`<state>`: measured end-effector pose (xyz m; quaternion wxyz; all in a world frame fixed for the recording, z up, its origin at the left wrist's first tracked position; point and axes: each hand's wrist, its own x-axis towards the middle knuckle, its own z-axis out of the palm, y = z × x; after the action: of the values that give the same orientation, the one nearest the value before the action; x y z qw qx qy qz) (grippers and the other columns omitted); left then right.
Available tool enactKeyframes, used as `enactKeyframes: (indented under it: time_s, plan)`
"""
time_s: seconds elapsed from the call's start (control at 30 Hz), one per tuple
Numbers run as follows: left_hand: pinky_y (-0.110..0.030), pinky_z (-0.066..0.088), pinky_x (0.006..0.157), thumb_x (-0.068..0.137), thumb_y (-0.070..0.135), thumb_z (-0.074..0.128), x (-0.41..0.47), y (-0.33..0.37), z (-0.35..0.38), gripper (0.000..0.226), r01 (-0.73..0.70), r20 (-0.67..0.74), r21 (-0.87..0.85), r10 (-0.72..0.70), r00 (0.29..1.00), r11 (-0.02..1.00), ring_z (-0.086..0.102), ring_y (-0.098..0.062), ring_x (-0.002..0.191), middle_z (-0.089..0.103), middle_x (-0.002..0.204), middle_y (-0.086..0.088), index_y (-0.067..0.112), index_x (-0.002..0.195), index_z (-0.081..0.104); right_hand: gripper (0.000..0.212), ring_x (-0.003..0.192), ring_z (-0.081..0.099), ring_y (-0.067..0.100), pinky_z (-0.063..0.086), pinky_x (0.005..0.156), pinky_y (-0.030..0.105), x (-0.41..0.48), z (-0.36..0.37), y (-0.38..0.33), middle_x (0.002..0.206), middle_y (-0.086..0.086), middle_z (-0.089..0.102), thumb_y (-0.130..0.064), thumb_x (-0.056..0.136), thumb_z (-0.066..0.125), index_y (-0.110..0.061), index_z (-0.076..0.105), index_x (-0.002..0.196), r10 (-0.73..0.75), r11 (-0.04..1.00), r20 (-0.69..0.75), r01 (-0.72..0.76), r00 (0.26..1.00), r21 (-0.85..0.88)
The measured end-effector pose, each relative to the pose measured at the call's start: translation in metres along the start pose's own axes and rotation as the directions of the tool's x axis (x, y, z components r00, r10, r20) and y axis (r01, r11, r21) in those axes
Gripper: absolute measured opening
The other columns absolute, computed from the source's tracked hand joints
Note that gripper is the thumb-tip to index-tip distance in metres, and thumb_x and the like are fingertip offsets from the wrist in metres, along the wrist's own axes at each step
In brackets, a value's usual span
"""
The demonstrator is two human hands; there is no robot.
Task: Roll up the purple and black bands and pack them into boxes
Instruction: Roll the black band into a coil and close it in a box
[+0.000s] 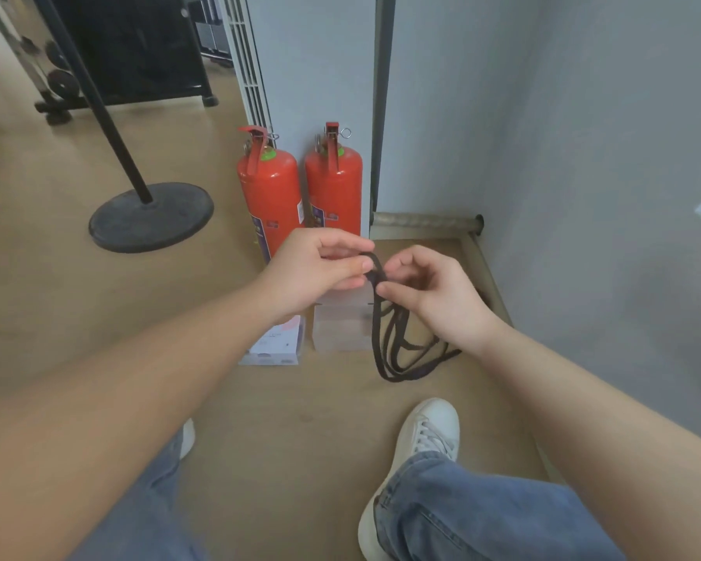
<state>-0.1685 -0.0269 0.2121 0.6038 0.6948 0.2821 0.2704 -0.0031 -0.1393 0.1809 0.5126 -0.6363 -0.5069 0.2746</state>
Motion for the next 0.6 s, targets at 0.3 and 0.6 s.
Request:
enactKeyframes:
  time_s: [0.3,0.6]
  plan:
    - [-0.022,0.059,0.079,0.086,-0.002,0.073,-0.004,-0.007,0.008,0.021,0.048,-0.081,-0.19,-0.064,0.995,0.981,0.075,-0.018,0.094,0.073,0.104,-0.013,0.012,0.102,0.072,0.016,0.078,0.072,0.012,0.054,0.074,0.019,-0.002,0.014,-0.001,0.084,0.005,0.076,-0.006,0.083,0.083,-0.015,0.07,0.088,-0.019,0.995,-0.15,0.033,0.989,0.096]
    - [-0.035,0.062,0.083,0.08,0.02,0.084,-0.015,-0.023,0.002,0.019,0.011,-0.091,0.326,0.02,0.996,0.945,0.076,-0.012,0.08,0.079,0.088,0.001,0.016,0.098,0.08,0.02,0.077,0.073,0.009,0.054,0.074,0.018,-0.005,0.017,-0.002,0.08,-0.004,0.077,-0.007,0.085,0.081,-0.025,0.073,0.082,-0.007,0.998,-0.133,0.015,0.991,0.065]
